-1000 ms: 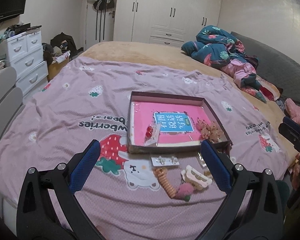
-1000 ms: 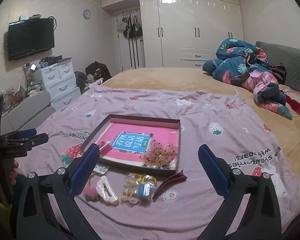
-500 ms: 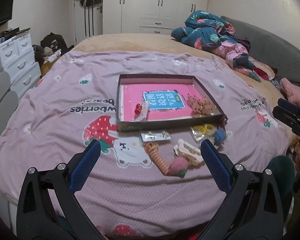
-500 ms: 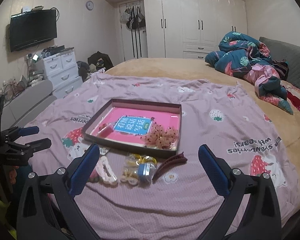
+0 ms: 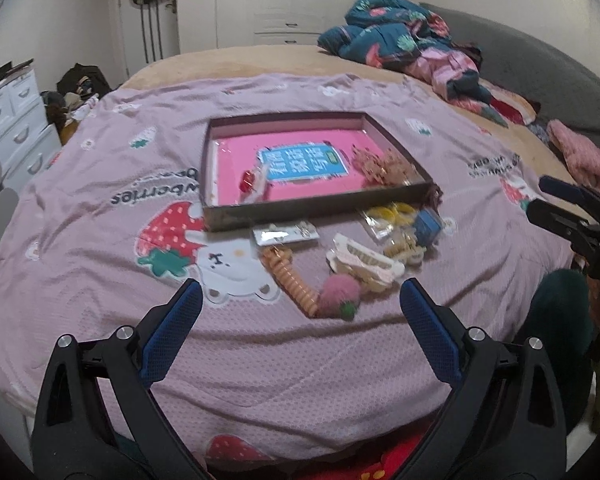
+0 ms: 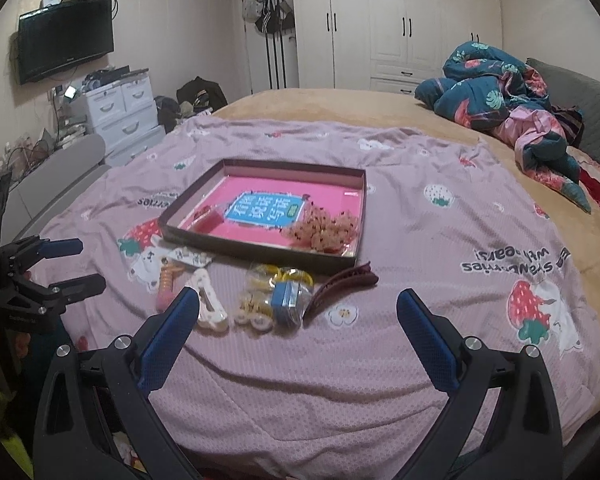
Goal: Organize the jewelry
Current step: 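Withdraw both tools and move them toward the pink pompom and the bagged blue item, then grasp the pink pompom clip with the left tool while the right tool grasps the bagged blue item, then lift and carry the pompom and the bagged blue item over the tray with both tools, then lower the pompom into the tray and open the left tool while the right tool releases the blue item, then withdraw both tools and move them toward the orange spiral tie and the clear claw clip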
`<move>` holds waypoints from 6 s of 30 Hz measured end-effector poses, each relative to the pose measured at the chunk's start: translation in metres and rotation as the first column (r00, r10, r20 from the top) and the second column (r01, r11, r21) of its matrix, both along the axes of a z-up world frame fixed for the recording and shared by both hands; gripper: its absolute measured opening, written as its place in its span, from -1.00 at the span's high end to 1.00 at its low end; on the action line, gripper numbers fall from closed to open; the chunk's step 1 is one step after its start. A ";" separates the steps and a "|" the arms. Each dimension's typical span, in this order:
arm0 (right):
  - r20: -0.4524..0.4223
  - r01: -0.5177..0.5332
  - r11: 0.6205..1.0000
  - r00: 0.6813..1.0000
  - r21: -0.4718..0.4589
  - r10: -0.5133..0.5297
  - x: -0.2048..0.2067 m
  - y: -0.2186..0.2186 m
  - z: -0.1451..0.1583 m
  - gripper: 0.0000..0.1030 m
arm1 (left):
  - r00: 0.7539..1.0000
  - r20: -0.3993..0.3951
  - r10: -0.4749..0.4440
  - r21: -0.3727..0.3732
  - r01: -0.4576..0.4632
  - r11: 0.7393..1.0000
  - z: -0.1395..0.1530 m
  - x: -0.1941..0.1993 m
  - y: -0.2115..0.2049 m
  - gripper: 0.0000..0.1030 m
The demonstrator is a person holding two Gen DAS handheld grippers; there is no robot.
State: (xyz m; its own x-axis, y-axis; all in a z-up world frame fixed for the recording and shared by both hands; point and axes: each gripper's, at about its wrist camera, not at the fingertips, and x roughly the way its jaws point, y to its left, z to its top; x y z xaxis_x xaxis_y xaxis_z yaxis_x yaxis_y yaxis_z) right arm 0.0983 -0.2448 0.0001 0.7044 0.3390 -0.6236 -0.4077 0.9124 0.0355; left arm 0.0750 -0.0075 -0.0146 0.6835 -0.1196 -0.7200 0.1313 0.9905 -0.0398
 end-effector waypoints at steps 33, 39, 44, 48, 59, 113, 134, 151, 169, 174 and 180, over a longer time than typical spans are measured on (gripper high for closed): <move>-0.200 -0.084 0.996 0.977 -0.038 0.075 0.077 0.044 -0.079 0.30 | 0.980 -0.144 -0.141 0.022 0.146 0.989 -0.063 0.047 -0.027 0.56; -0.213 -0.066 0.997 0.975 -0.029 0.059 0.082 0.038 -0.087 0.48 | 0.978 -0.148 -0.145 -0.013 0.145 0.989 -0.065 0.048 -0.020 0.57; -0.189 -0.037 0.999 0.981 0.012 0.039 0.073 0.020 -0.078 0.49 | 0.979 -0.147 -0.145 -0.033 0.141 0.989 -0.064 0.046 -0.016 0.61; -0.180 -0.009 0.999 0.984 0.042 0.016 0.062 0.001 -0.071 0.49 | 0.979 -0.143 -0.146 -0.051 0.140 0.989 -0.063 0.042 -0.013 0.75; -0.154 0.023 0.996 0.988 0.087 -0.009 0.050 -0.017 -0.055 0.49 | 0.978 -0.136 -0.159 -0.110 0.145 0.983 -0.059 0.035 -0.004 0.98; 0.030 -0.060 0.987 0.998 0.147 0.056 0.155 0.031 0.051 0.49 | 0.994 0.094 0.048 -0.161 -0.033 0.986 0.044 0.153 0.056 0.55; -0.111 0.022 0.991 0.994 0.129 -0.008 0.172 0.026 -0.040 0.49 | 0.996 -0.059 -0.066 -0.165 0.056 0.985 -0.032 0.204 -0.002 0.53; -0.108 0.119 0.992 0.988 0.045 -0.114 0.172 0.026 -0.058 0.48 | 0.992 -0.105 -0.070 -0.122 0.057 0.991 -0.044 0.194 -0.009 0.22; -0.009 0.134 0.978 0.991 0.162 -0.134 0.137 0.003 -0.014 -0.57 | 1.000 -0.015 0.011 -0.135 -0.013 0.991 -0.001 0.155 0.015 -0.35; 0.028 0.126 0.971 0.991 0.203 -0.135 0.117 -0.008 0.009 -0.78 | 0.999 0.017 0.039 -0.140 -0.036 0.990 0.011 0.138 0.020 -0.50; 0.080 0.110 0.970 0.988 0.216 -0.130 0.095 -0.015 0.034 -0.84 | 0.992 0.089 0.085 -0.153 -0.070 0.986 0.038 0.114 0.029 -0.79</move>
